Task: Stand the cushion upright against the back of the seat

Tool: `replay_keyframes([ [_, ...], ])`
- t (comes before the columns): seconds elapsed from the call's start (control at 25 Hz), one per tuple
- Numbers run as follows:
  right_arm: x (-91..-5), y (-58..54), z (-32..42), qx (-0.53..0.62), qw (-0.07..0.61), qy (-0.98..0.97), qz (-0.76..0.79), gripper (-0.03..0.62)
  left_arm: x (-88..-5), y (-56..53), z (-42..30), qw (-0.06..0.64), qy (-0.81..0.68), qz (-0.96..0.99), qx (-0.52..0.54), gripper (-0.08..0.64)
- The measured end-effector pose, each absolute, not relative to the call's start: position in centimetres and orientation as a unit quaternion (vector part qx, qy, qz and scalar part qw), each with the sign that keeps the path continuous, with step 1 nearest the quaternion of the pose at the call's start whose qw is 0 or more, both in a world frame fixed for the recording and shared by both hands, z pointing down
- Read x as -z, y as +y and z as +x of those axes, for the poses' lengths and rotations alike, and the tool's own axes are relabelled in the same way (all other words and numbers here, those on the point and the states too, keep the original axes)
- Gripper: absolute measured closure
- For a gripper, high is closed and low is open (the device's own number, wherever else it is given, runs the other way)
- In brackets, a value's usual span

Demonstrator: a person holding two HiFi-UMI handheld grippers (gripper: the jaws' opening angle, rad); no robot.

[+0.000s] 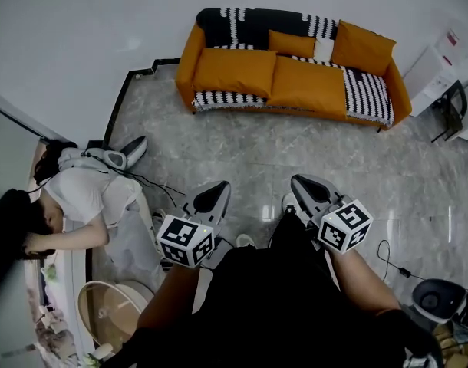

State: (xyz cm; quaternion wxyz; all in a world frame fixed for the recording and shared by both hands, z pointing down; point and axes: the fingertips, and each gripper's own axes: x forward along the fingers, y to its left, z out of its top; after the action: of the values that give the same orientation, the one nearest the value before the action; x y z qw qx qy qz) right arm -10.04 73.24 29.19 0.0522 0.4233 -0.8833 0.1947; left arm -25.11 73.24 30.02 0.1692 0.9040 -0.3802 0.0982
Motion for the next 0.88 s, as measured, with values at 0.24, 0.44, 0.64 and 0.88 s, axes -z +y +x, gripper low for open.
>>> replay_keyframes([
  [0.24,-29.6,71.7,-11.1,-0.202,0.055,-0.888,0.409,0.554,-30.8,72.4,-25.9,0.181,-0.392,0.897,-0.096,0.543],
  [0.44,-30.7,68.8,-11.5,-0.216,0.06,-0.89,0.397,0.554,-31.4,70.2,-26.4,0.191,-0.408,0.888,-0.093,0.543],
  [0.64,-30.6,63.8,-12.3,-0.224,0.044,-0.888,0.399,0.554,-31.2,67.0,-27.4,0.187,-0.409,0.887,-0.107,0.543],
  [0.88,-30.6,57.3,-12.5,-0.221,0.046,-0.893,0.389,0.554,-31.3,59.7,-27.7,0.187,-0.418,0.882,-0.106,0.543],
])
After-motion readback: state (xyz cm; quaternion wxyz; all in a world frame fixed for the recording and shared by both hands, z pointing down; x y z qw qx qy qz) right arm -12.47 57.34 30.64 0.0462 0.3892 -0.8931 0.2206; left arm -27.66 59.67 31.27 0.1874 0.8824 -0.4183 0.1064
